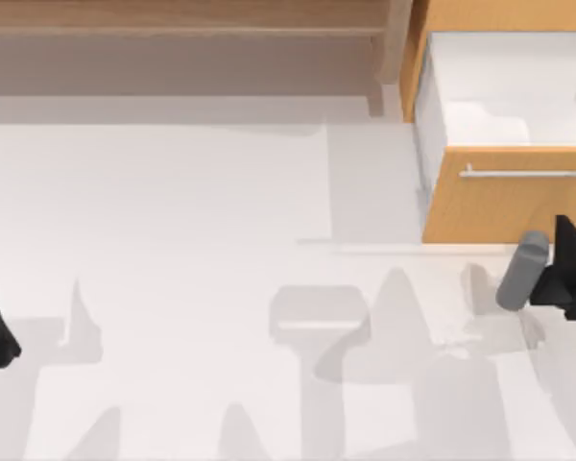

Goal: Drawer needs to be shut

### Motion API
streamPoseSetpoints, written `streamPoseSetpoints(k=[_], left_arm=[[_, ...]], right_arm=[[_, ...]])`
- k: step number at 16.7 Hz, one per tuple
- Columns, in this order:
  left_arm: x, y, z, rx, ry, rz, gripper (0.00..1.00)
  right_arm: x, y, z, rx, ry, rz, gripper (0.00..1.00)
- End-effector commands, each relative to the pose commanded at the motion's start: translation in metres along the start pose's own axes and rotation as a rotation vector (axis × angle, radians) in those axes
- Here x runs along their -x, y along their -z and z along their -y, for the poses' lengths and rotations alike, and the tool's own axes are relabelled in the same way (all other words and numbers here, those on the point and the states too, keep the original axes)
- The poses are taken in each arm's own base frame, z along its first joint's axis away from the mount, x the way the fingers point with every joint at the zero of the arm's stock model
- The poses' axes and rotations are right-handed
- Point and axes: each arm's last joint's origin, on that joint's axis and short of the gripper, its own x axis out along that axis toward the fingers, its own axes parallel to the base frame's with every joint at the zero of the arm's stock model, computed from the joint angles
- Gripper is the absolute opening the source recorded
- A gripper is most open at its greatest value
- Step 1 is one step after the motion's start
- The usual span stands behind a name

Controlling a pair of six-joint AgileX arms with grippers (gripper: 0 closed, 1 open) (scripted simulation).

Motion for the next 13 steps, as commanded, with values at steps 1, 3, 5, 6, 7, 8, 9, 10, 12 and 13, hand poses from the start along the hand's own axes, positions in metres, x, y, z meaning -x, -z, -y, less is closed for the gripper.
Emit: streamPoseSetpoints(k=[1, 3, 5, 6, 7, 8, 9, 10, 12, 13], left_arm=[[0.000, 0.000, 0.000, 0.000, 0.000, 0.000, 1.00], [0.000, 0.000, 0.000, 0.000, 0.000, 0.000, 1.00], [0.000, 0.000, 0.000, 0.000, 0.000, 0.000, 1.00], [0.000, 0.000, 0.000, 0.000, 0.000, 0.000, 1.00], [0.000, 0.000, 0.000, 0.000, 0.000, 0.000, 1.00], [0.000, 0.000, 0.000, 0.000, 0.000, 0.000, 1.00], [0.000, 0.000, 0.000, 0.000, 0.000, 0.000, 1.00], [0.000, 0.000, 0.000, 0.000, 0.000, 0.000, 1.00], [0.000, 0.000, 0.000, 0.000, 0.000, 0.000, 1.00], [0.000, 0.000, 0.000, 0.000, 0.000, 0.000, 1.00]], right_arm=[[0.000, 0.001, -0.001, 0.000, -0.005, -0.002, 1.00], [-0.004, 0.000, 0.000, 0.000, -0.001, -0.001, 1.00], [-0.013, 0.000, 0.000, 0.000, 0.000, 0.000, 1.00], [-0.018, 0.000, 0.000, 0.000, 0.000, 0.000, 1.00], [-0.022, 0.000, 0.000, 0.000, 0.000, 0.000, 1.00], [-0.024, 0.000, 0.000, 0.000, 0.000, 0.000, 1.00], [-0.025, 0.000, 0.000, 0.000, 0.000, 0.000, 1.00], [-0.025, 0.000, 0.000, 0.000, 0.000, 0.000, 1.00], [-0.025, 0.000, 0.000, 0.000, 0.000, 0.000, 1.00], [-0.025, 0.000, 0.000, 0.000, 0.000, 0.000, 0.92]])
